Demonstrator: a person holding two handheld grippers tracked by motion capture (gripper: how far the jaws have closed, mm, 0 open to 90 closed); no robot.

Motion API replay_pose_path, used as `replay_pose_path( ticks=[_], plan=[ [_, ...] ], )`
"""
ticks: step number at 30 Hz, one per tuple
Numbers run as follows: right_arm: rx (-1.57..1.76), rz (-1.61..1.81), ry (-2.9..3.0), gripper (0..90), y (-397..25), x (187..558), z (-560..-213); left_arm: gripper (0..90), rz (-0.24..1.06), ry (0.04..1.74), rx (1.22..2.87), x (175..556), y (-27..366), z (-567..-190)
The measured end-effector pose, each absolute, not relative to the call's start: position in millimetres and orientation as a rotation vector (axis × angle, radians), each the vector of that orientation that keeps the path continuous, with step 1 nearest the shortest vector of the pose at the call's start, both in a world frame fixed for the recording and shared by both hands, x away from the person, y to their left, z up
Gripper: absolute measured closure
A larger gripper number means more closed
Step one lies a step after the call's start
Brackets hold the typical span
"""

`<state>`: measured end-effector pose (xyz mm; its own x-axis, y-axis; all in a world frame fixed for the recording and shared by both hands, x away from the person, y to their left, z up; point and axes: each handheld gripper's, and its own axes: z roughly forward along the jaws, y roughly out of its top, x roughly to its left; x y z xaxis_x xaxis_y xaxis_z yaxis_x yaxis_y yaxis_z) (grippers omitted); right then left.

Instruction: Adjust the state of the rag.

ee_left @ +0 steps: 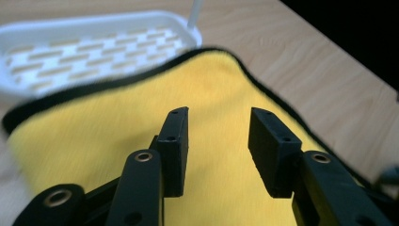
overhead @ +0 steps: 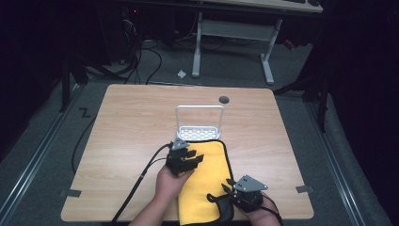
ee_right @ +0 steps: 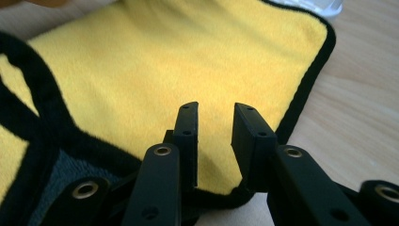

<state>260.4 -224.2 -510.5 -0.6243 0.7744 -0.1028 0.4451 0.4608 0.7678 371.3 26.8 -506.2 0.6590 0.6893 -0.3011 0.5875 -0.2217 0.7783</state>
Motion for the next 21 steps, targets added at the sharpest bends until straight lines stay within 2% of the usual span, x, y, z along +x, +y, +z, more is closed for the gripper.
replay_pose_path(
  ticks=[8, 21],
  plan=[
    [1.066, 0.966, 2.262, 72.1, -235.5, 249.9, -511.7, 54.7, 0.154, 0.987, 2.011, 333.6, 54.2, -516.7],
    [1.141, 0.964, 2.196, 71.3, -252.1, 243.6, -511.1, 55.8, 0.24, 0.925, 2.097, 325.7, 55.1, -529.2]
  ],
)
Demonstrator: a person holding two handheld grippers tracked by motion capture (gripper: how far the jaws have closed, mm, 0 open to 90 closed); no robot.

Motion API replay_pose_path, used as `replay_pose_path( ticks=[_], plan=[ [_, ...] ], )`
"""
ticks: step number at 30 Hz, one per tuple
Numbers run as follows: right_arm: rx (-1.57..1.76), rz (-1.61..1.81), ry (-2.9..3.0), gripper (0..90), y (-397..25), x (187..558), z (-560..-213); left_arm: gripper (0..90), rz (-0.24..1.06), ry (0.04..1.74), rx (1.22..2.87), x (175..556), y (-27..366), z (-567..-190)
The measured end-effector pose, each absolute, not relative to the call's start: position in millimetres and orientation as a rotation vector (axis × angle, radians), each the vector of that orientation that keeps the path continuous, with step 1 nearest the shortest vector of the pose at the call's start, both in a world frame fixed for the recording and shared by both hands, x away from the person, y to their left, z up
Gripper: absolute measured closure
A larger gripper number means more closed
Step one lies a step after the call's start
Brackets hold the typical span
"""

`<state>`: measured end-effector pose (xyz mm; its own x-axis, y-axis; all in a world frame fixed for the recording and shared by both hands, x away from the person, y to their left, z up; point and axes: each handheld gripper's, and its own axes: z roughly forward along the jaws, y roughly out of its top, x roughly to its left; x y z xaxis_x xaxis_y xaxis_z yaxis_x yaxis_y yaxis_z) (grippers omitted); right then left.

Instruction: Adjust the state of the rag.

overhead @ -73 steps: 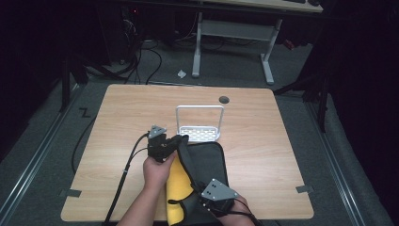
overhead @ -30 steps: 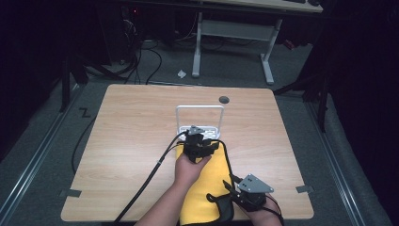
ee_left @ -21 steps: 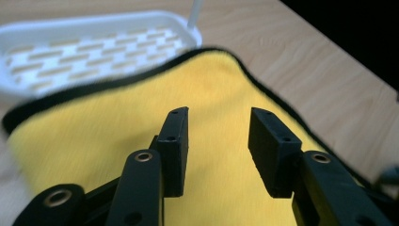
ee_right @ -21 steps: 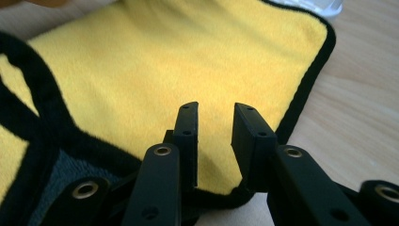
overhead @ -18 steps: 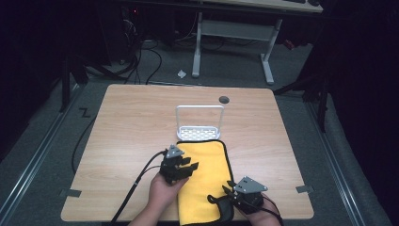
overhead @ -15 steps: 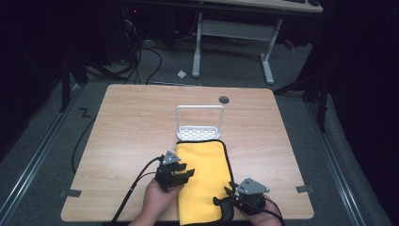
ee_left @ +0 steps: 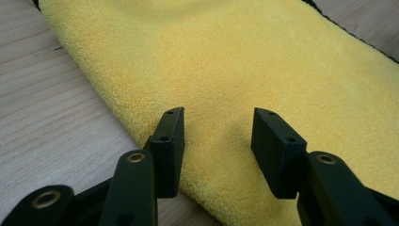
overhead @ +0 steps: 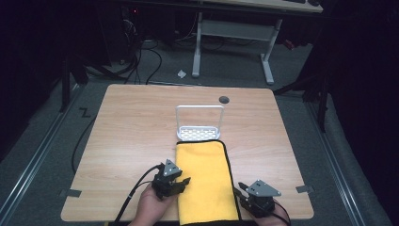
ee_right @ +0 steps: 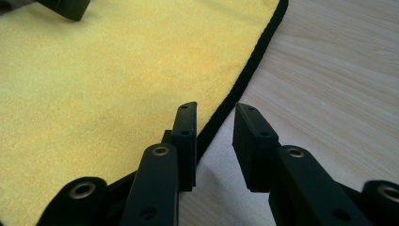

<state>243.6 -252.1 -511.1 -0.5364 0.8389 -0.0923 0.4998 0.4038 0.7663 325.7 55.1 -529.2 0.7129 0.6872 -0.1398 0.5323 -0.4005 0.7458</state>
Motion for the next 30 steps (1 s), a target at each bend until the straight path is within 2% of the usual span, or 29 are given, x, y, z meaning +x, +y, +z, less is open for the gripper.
replay_pose_path(
  ticks=[7, 11, 19, 22, 26, 30],
  plan=[
    [1.137, 1.0, 2.202, 71.2, -240.9, 271.0, -510.0, 61.2, 0.305, 0.946, 2.098, 327.8, 61.4, -530.4],
    [1.118, 1.002, 2.219, 71.2, -226.6, 295.5, -512.7, 61.7, 0.283, 1.004, 2.057, 333.9, 76.2, -530.7],
    [1.151, 1.002, 2.224, 77.6, -203.8, 351.2, -516.8, 58.1, 0.255, 1.049, 1.954, 363.5, 88.1, -518.5],
    [1.166, 0.952, 2.251, 81.0, -195.9, 364.9, -522.8, 64.2, 0.193, 1.064, 1.936, 377.9, 85.9, -521.2],
    [1.176, 0.937, 2.27, 82.0, -194.6, 367.4, -526.9, 73.4, 0.2, 1.06, 2.022, 380.2, 80.1, -529.2],
    [1.139, 0.931, 2.294, 81.8, -196.4, 358.7, -526.5, 74.2, 0.21, 1.013, 2.064, 367.6, 79.5, -528.3]
  ],
)
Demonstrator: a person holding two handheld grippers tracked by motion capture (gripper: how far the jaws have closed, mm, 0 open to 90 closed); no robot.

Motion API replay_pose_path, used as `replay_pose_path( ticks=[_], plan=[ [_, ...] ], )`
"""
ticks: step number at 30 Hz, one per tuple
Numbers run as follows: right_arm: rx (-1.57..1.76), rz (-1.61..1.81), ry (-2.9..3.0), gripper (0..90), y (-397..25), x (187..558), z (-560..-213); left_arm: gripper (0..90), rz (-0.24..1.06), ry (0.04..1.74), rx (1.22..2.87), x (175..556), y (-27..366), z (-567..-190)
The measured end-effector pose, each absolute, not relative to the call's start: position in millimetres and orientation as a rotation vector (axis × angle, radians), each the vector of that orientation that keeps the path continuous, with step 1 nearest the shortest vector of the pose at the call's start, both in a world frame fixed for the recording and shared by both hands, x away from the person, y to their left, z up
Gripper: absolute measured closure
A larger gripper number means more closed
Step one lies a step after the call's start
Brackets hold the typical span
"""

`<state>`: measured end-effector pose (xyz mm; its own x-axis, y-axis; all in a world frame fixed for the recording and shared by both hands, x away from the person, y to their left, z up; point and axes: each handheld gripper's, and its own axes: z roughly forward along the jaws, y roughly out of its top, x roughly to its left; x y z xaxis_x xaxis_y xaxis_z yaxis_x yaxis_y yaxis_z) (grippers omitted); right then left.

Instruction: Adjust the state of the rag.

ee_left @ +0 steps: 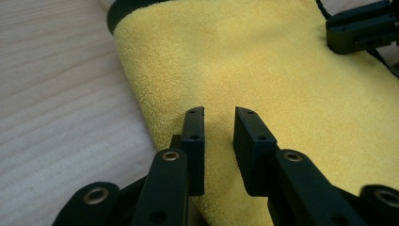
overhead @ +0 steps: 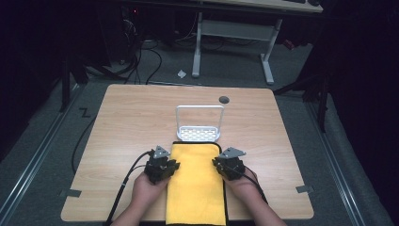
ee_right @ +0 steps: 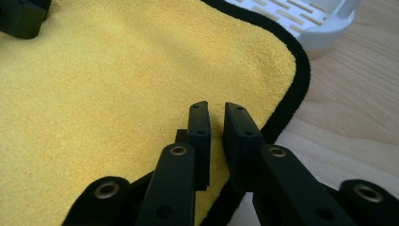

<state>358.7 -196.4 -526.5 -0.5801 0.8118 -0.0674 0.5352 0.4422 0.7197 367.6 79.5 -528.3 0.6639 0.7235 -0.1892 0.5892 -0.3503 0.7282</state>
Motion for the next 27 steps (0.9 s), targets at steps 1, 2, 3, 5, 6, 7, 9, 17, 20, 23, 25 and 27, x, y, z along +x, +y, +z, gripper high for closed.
replay_pose_path(
  ticks=[1, 2, 3, 5, 6, 7, 9, 17, 20, 23, 25, 27],
  plan=[
    [1.136, 0.931, 2.3, 81.7, -196.7, 356.1, -526.3, 74.1, 0.207, 0.995, 2.08, 361.8, 79.6, -527.8],
    [1.129, 0.928, 2.31, 81.4, -197.0, 351.3, -525.7, 73.5, 0.201, 0.986, 2.085, 358.3, 80.1, -527.7],
    [1.122, 0.927, 2.317, 80.8, -197.2, 348.4, -525.3, 72.8, 0.186, 0.976, 2.088, 352.3, 80.9, -527.6],
    [1.105, 0.931, 2.331, 79.6, -198.3, 339.2, -525.2, 71.8, 0.167, 0.962, 2.09, 344.2, 82.5, -527.8],
    [1.104, 0.935, 2.337, 79.0, -199.2, 335.7, -525.1, 71.4, 0.16, 0.961, 2.083, 341.3, 83.3, -528.3],
    [1.109, 0.938, 2.344, 78.3, -199.6, 332.4, -524.7, 71.0, 0.152, 0.96, 2.072, 339.0, 84.1, -529.1],
    [1.101, 0.929, 2.348, 77.1, -199.6, 328.1, -524.3, 69.8, 0.149, 0.958, 2.05, 336.0, 85.4, -531.0],
    [1.118, 0.979, 2.309, 76.3, -200.1, 325.9, -529.0, 57.9, 0.204, 0.954, 1.988, 337.6, 89.8, -525.9],
    [1.128, 0.996, 2.309, 76.3, -201.6, 326.3, -529.4, 52.4, 0.225, 0.984, 1.946, 344.9, 95.9, -519.0],
    [1.111, 0.988, 2.307, 75.8, -200.8, 325.3, -529.6, 47.4, 0.268, 1.031, 1.928, 355.2, 99.7, -515.4],
    [1.098, 0.987, 2.31, 75.1, -200.8, 325.1, -529.8, 43.4, 0.249, 1.055, 1.92, 361.3, 99.0, -515.5],
    [1.097, 0.992, 2.312, 74.6, -201.3, 325.5, -529.9, 41.4, 0.273, 1.068, 1.942, 368.2, 93.3, -516.8]
  ],
)
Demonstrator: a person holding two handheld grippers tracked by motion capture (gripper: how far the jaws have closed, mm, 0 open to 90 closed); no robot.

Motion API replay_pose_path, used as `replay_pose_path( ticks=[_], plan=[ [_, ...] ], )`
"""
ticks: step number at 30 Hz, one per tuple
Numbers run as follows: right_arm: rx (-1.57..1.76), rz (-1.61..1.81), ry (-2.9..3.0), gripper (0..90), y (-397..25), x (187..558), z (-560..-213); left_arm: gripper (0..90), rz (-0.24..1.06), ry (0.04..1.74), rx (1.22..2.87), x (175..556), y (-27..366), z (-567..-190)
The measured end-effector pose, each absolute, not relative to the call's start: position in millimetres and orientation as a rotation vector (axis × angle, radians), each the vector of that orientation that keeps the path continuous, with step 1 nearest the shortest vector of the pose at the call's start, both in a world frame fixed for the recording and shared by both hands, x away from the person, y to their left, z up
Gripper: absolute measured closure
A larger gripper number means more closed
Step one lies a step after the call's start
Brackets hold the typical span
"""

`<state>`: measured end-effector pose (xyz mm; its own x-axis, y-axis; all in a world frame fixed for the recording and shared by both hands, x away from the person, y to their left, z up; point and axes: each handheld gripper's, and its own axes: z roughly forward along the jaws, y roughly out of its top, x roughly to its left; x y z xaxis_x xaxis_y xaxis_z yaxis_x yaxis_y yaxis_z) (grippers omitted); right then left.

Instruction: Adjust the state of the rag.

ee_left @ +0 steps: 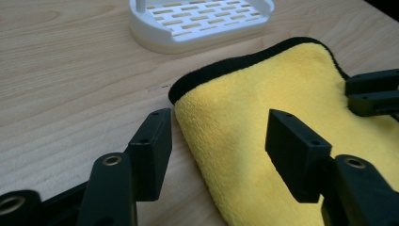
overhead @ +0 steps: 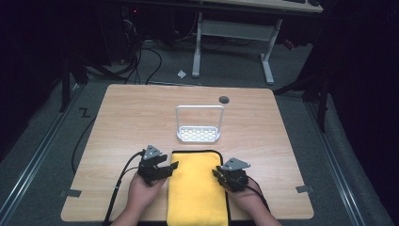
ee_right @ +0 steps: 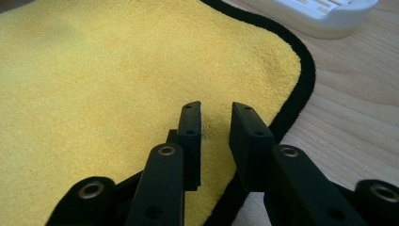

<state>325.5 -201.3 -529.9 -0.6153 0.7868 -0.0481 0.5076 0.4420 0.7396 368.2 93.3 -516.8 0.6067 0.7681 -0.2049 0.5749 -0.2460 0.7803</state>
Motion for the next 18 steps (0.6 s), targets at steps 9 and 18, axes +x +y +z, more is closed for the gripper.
replay_pose_path(
  ticks=[9, 18],
  plan=[
    [1.09, 1.003, 2.316, 73.4, -202.2, 325.0, -530.5, 40.7, 0.2, 1.143, 1.968, 392.3, 77.4, -526.7],
    [1.076, 1.01, 2.322, 71.9, -202.9, 325.4, -530.7, 70.8, 0.192, 1.16, 1.918, 393.9, 84.5, -536.1]
  ],
)
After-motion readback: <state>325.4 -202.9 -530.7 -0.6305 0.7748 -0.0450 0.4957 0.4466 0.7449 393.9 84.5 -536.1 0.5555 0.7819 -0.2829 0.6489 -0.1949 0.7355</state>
